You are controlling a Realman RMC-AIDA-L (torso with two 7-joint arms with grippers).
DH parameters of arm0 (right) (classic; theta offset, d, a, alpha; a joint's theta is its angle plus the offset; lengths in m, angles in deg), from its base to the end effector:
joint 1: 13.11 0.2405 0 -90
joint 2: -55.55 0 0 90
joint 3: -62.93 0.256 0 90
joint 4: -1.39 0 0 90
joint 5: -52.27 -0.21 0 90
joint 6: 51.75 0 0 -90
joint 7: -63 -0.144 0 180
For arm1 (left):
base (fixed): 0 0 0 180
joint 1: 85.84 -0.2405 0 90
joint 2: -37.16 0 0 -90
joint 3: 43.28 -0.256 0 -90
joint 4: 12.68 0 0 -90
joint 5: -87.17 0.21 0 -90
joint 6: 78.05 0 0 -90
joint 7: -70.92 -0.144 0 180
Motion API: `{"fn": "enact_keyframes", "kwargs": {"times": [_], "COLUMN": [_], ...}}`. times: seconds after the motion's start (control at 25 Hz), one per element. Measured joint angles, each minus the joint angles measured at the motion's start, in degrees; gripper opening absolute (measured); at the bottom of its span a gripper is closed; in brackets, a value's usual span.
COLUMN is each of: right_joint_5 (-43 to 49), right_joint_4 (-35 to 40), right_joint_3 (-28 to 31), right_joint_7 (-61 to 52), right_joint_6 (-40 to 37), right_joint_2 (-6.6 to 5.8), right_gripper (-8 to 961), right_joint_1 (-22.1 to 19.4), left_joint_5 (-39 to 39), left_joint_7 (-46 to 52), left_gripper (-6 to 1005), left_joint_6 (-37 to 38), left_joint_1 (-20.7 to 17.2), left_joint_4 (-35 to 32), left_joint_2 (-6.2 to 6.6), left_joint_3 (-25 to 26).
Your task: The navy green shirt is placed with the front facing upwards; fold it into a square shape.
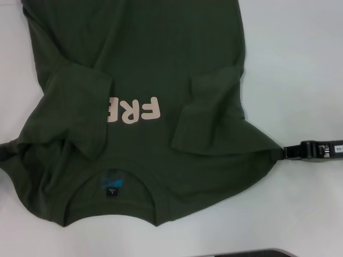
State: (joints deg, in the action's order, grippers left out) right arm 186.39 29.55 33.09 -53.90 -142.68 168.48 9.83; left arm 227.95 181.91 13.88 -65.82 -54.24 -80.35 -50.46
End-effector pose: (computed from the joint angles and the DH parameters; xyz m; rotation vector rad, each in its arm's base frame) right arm 0.3603 0.2550 0.0113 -2.3103 1.9352 0.4739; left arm -0.3875 0.2443 0.0534 -2.0275 -1.7458 -0.6191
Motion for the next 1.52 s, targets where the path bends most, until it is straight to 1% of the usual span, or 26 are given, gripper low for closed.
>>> {"fn": "enact_keyframes", "kwargs": {"times": [0.36, 0.64, 1.0, 1.2, 1.36, 1.52], "right_joint_5": [0.0, 0.1, 0.2, 0.1, 0.2, 0.3], "right_joint_4": [0.0, 0.0, 0.0, 0.0, 0.0, 0.0], "right_joint_3": [5.8, 7.6, 8.3, 9.4, 9.9, 9.7], "right_joint_7": [5.5, 7.8, 9.6, 10.3, 10.7, 10.7], "right_joint_6": [-1.8, -2.3, -3.4, -3.8, -3.9, -4.2], "right_joint_2": [-0.19, -0.54, -0.45, -0.38, -0.4, -0.28], "right_gripper": [3, 2, 2, 3, 3, 3], "right_joint_1": [-4.7, -7.3, -9.2, -10.1, -10.4, -9.8], "left_joint_5": [0.1, 0.4, 1.7, 1.7, 1.7, 1.7], "left_joint_7": [1.0, 1.5, 2.4, 2.4, 2.3, 2.2], "left_gripper": [32, 32, 32, 33, 33, 33], "left_joint_6": [2.1, 2.9, 3.3, 3.6, 3.9, 4.4], "left_joint_1": [-1.6, -3.2, -4.6, -5.5, -5.6, -5.2], "left_joint_4": [-1.0, -2.2, -3.5, -3.9, -3.9, -3.9], "left_joint_2": [0.15, 0.26, 0.45, 0.83, 0.85, 0.87], "left_joint_3": [1.5, 2.5, 2.6, 3.8, 3.9, 3.8]}}
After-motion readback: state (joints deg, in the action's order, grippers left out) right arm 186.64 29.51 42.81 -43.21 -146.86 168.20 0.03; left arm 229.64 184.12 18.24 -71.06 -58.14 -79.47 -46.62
